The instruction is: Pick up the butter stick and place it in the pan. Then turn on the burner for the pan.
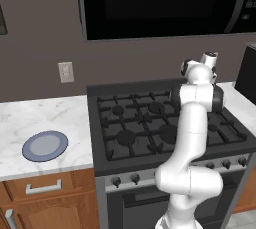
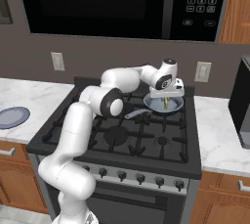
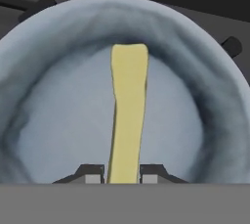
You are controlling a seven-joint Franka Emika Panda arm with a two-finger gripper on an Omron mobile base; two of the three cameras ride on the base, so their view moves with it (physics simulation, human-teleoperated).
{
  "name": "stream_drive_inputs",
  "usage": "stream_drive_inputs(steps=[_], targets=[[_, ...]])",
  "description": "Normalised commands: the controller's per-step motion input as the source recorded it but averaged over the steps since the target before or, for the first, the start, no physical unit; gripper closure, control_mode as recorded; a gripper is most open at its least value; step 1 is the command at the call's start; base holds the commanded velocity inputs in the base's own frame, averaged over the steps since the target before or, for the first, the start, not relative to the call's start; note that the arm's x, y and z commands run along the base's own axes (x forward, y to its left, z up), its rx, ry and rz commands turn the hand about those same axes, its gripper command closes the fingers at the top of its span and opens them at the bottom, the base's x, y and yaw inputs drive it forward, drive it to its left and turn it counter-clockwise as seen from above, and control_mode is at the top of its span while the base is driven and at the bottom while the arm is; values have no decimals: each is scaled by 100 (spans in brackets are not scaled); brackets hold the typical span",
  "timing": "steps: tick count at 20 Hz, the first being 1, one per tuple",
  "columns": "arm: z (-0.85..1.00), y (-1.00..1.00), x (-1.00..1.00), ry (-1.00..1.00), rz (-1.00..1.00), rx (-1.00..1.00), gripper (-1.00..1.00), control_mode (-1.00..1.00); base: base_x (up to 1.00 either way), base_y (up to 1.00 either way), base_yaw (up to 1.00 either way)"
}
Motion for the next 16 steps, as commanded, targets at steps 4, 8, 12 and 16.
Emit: stream_drive_inputs(steps=[4, 8, 12, 16], targets=[[-12, 1, 0, 0, 0, 0, 100, -100, 0, 0, 0], [-15, 6, 0, 0, 0, 0, -100, -100, 0, 0, 0], [0, 0, 0, 0, 0, 0, -100, -100, 0, 0, 0], [0, 0, 0, 0, 0, 0, -100, -100, 0, 0, 0]])
